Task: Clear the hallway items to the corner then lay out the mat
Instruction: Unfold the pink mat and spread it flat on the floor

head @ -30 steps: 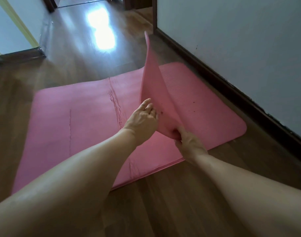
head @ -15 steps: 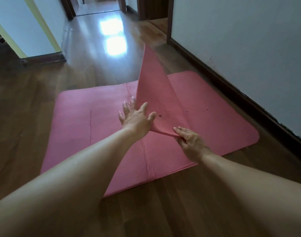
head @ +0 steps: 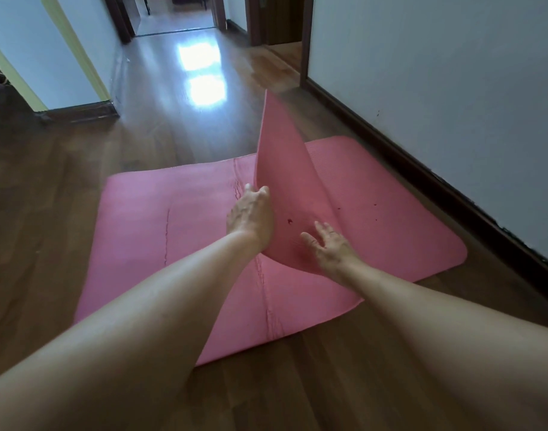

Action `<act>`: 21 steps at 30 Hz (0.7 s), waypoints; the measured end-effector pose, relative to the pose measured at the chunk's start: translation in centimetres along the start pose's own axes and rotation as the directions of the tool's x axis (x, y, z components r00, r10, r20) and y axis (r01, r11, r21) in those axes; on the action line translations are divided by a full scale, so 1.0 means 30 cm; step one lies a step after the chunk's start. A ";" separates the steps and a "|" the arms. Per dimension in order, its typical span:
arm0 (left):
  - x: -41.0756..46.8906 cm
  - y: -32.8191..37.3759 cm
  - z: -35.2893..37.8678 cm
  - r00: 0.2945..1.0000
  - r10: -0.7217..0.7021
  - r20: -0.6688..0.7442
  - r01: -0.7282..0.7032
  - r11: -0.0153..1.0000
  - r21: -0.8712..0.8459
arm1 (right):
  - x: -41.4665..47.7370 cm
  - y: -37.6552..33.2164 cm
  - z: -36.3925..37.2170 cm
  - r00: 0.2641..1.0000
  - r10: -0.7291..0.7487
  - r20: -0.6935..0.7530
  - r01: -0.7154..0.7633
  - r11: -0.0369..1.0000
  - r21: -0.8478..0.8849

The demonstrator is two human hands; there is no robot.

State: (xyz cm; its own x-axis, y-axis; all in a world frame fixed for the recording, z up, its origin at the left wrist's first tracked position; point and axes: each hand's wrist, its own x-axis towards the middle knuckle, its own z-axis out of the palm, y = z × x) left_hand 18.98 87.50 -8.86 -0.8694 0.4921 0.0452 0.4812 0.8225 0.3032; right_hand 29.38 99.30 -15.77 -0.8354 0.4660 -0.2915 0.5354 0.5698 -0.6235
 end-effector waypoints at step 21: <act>-0.179 -0.607 -0.401 0.976 -0.086 -0.199 0.176 0.849 0.497 | -0.046 -0.547 0.221 0.999 -0.041 0.024 0.044 0.991 -0.130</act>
State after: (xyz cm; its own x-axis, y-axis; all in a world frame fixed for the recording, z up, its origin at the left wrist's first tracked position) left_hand 13.55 66.46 -3.19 -0.9126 0.3527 0.2069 0.3112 0.9273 -0.2079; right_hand 20.93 84.82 -9.94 -0.8594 0.4256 -0.2833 0.5099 0.6728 -0.5360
